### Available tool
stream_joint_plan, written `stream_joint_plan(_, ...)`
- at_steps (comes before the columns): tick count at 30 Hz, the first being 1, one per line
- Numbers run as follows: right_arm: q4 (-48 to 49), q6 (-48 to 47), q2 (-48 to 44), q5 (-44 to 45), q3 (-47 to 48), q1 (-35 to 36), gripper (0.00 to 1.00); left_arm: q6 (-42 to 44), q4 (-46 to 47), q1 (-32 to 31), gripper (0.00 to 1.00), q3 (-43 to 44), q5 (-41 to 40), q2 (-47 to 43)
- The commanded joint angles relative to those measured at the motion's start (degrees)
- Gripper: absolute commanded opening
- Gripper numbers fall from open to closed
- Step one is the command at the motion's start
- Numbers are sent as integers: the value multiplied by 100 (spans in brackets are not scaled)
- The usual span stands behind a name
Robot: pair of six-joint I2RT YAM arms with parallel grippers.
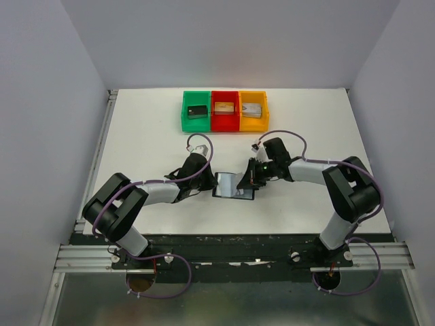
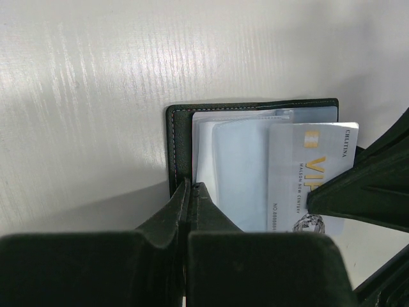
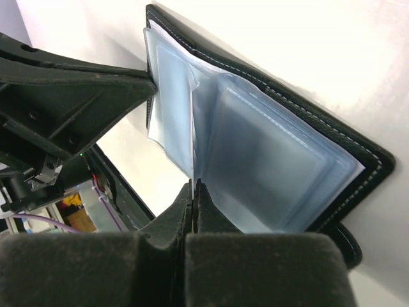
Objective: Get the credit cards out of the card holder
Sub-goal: Remove the credit card from the card holder.
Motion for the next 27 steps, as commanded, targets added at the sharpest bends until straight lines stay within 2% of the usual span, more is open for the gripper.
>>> stream_joint_plan(1,-972,-320,-324,573,212,-70,1,81,-639,-8,0,-163,-112,93)
stream_joint_plan(12,-1984,-698,-833,1180,511,-97,1,54,-727,1,0,-145,-190,-118)
stream_joint_plan(16,-2186,-821,-1149,1286,555,-97,1,168,-964,-8,0,-49,-480,-574)
stream_joint_plan(17,-2239,-856,-1237,1312,581,-97,1,212,-982,1,3,-49,-507,-741)
stream_joint_plan(18,-2309,-909,-1351,1365,616,-97,1,265,-999,-8,11,-14,-525,-899)
stream_joint_plan(21,-2380,-1049,-1755,1426,669,-96,1,432,-1061,-8,42,223,-350,-1356)
stream_joint_plan(22,-2371,-1076,-1870,1435,678,-88,1,485,-1139,-16,49,389,-279,-1471)
stream_joint_plan(24,-2319,-1199,-2081,1374,678,-88,1,573,-1307,-8,59,627,-7,-1673)
stream_joint_plan(27,-2222,-1523,-2319,805,704,-88,1,722,-1334,-8,62,751,449,-2024)
